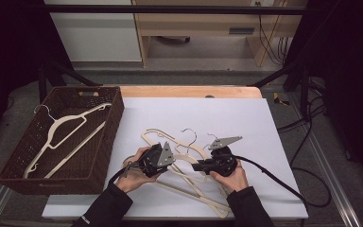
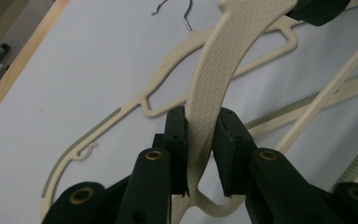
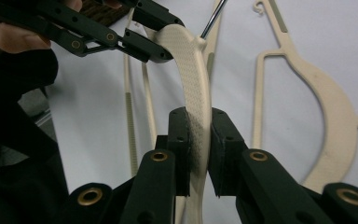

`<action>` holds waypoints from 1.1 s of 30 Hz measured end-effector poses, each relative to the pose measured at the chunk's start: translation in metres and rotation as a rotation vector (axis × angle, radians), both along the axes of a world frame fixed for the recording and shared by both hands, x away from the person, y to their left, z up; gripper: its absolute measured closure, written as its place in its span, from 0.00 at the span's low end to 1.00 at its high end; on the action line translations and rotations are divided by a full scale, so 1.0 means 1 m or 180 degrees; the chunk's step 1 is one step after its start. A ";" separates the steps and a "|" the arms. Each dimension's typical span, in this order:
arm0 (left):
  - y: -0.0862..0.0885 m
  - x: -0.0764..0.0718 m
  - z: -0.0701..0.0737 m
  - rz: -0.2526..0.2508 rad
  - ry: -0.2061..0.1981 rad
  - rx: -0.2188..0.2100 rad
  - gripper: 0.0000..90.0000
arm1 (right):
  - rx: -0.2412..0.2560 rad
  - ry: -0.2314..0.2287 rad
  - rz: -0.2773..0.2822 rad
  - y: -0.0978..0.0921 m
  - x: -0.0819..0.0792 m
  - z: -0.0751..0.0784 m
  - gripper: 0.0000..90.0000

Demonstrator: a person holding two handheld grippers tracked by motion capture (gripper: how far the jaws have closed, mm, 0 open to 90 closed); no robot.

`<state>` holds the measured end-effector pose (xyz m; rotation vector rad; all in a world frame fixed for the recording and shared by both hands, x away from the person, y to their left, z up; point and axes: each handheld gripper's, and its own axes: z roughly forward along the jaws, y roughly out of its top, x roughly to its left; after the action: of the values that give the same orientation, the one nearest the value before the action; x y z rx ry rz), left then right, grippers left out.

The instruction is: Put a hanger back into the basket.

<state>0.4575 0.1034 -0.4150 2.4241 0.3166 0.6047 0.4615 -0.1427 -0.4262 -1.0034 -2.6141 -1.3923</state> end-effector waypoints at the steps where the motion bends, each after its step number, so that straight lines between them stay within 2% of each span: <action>1: 0.002 -0.001 0.003 -0.0023 0.0033 0.0044 0.83 | 0.0027 0.0012 0.0018 0.000 -0.001 0.001 0.91; 3: 0.006 -0.002 0.008 -0.0034 0.0109 -0.0006 0.82 | 0.0094 0.0058 0.0075 -0.001 -0.002 0.004 0.92; 6: 0.015 -0.007 0.015 -0.0018 0.0207 -0.0173 0.73 | 0.0144 0.0040 0.0162 -0.003 -0.005 0.008 0.94; 9: 0.026 -0.013 0.022 0.0035 0.0259 -0.0453 0.61 | 0.0209 0.0042 0.0246 -0.006 -0.010 0.013 0.96; 11: 0.034 -0.015 0.027 0.0061 0.0376 -0.0660 0.50 | 0.0262 0.0030 0.0281 -0.007 -0.013 0.016 0.97; 12: 0.039 -0.016 0.029 0.0098 0.0459 -0.0742 0.43 | 0.0266 0.0029 0.0282 -0.007 -0.014 0.018 0.97; 13: 0.041 -0.016 0.030 0.0122 0.0477 -0.0785 0.38 | 0.0261 0.0023 0.0312 -0.008 -0.016 0.020 0.97; 16: 0.049 -0.016 0.034 0.0158 0.0542 -0.0997 0.31 | 0.0281 -0.0009 0.0372 -0.008 -0.017 0.026 0.97; 19: 0.051 -0.013 0.037 0.0161 0.0650 -0.1167 0.30 | 0.0320 -0.0080 0.0431 -0.007 -0.019 0.033 0.97; 22: 0.048 -0.012 0.038 0.0085 0.0672 -0.1141 0.35 | 0.0322 -0.0137 0.0506 -0.005 -0.020 0.039 0.97; 25: 0.041 -0.010 0.036 0.0000 0.0668 -0.1028 0.41 | 0.0309 -0.0182 0.0575 -0.002 -0.021 0.041 0.97; 27: 0.038 -0.008 0.035 -0.0036 0.0670 -0.0959 0.48 | 0.0303 -0.0195 0.0629 0.000 -0.022 0.042 0.97; 30: 0.034 -0.006 0.034 -0.0118 0.0820 -0.0956 0.62 | 0.0301 -0.0204 0.0668 0.001 -0.024 0.042 0.97; 33: 0.032 -0.008 0.034 -0.0213 0.0833 -0.0863 0.76 | 0.0281 -0.0211 0.0685 0.000 -0.024 0.041 0.97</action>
<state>0.4496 0.1352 -0.3807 2.2391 0.3959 0.1981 0.4379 -0.1423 -0.3848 -0.6544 -2.5863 -1.4959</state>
